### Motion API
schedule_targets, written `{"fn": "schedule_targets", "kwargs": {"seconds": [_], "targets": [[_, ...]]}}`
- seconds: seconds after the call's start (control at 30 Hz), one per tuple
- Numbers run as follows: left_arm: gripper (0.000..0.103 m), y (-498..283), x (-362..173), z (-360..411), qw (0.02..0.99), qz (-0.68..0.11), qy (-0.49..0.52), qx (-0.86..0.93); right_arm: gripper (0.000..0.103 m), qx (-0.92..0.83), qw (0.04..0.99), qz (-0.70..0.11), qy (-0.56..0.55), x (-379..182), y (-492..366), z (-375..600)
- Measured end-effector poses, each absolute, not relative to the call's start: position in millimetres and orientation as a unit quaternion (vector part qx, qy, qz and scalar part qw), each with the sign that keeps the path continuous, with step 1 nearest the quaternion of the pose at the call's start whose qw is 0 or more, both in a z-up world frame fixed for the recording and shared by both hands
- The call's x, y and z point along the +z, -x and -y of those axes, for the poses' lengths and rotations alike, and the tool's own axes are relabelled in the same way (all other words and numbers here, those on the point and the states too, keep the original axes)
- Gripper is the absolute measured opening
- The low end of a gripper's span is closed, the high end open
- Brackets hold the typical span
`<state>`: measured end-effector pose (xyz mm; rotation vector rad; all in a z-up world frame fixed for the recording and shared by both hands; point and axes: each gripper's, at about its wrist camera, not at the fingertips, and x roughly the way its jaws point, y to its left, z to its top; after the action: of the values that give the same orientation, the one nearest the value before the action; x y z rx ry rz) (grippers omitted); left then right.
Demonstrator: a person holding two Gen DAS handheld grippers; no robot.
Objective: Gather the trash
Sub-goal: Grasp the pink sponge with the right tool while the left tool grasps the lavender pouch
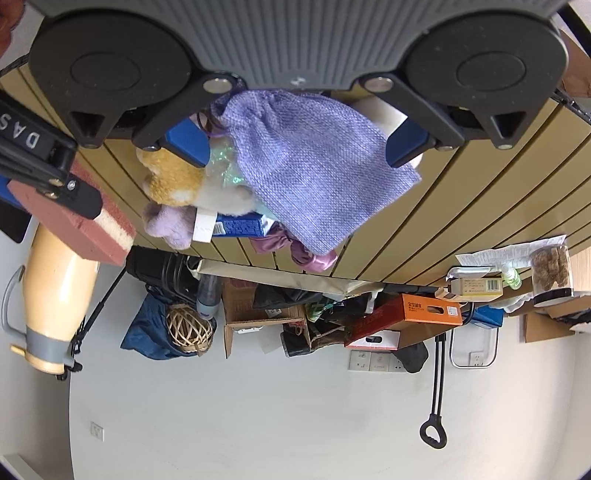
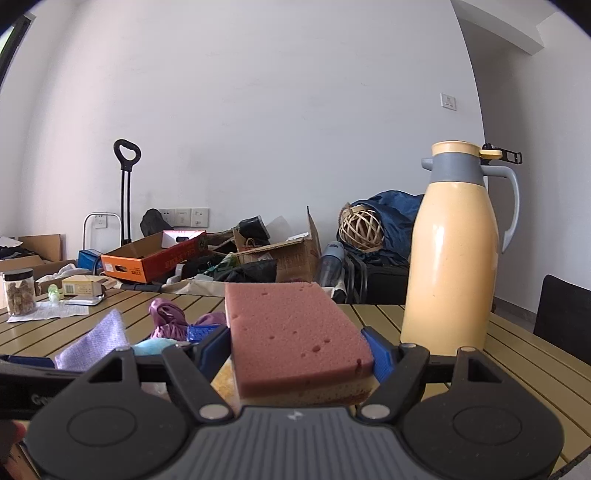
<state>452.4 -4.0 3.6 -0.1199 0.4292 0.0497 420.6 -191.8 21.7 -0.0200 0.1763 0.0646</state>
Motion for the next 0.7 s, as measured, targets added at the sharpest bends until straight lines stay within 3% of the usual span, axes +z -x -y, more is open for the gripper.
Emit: {"fn": "schedule_targets", "kwargs": {"seconds": [0.43,0.57,0.7], "targets": [[0.103,-453,-16,7,0.965,-0.248,0.061,0.055,0.076,0.028,0.995,-0.1,0.011,18,-414,199],[0.083,-454,-20,1,0.959,-0.267,0.081,0.047,0.076,0.027,0.995,-0.098,0.009,18,-413,199],[0.076,-451,-18,1,0.959,-0.265,0.083,0.051,0.076,0.029,0.995,-0.099,0.01,18,-413,199]]}}
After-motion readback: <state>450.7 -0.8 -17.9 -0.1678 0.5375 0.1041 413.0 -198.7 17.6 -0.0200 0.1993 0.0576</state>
